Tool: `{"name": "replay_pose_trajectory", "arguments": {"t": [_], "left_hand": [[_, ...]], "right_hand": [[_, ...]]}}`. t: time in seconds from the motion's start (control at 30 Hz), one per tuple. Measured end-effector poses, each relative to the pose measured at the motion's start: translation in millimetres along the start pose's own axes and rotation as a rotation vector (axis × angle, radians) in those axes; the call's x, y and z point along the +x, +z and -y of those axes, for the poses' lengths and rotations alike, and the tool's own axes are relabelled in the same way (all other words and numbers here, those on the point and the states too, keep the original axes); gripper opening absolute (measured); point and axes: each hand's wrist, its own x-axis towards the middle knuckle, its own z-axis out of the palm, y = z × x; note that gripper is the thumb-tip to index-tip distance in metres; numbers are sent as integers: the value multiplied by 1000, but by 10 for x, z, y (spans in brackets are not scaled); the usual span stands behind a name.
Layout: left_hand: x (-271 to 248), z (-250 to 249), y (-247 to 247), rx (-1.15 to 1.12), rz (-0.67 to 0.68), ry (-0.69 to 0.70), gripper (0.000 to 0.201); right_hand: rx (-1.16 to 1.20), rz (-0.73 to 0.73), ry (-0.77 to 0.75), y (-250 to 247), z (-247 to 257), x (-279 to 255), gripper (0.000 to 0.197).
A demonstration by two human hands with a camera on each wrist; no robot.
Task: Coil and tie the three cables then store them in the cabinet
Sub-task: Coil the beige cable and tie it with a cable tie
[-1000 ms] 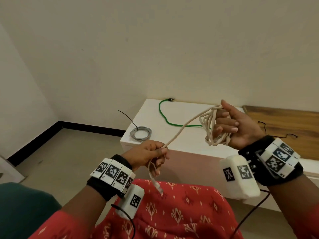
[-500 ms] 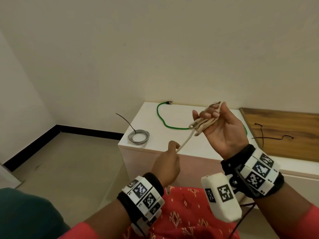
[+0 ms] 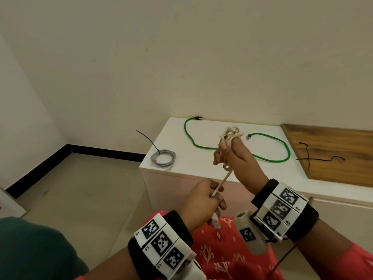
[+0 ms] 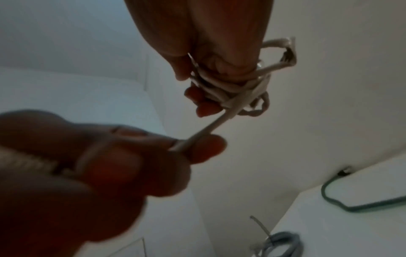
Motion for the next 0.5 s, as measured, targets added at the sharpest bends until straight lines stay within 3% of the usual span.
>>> {"name": "replay_pose_trajectory", "arguments": {"t": [0.07,0.13,0.27,0.37,0.5], "left_hand": [[7,-30,-80,71,50,2,18],[-12,-86,-177,287,87,62,24],[4,-181,-319,1102,-3,270,28],[-23,-224,-381,1610,-101,509,15],[74,-37,-512,1655,-286,883,21]], "right_hand": [[-218,83,-9,4,15,-9,22],[-406,193,3,7,27,-21,23],[-623,380,61,45,55,-50,28],[-702,461,97,54,44,-54,33],[-714,607,103,-10,93,-55,58]]}}
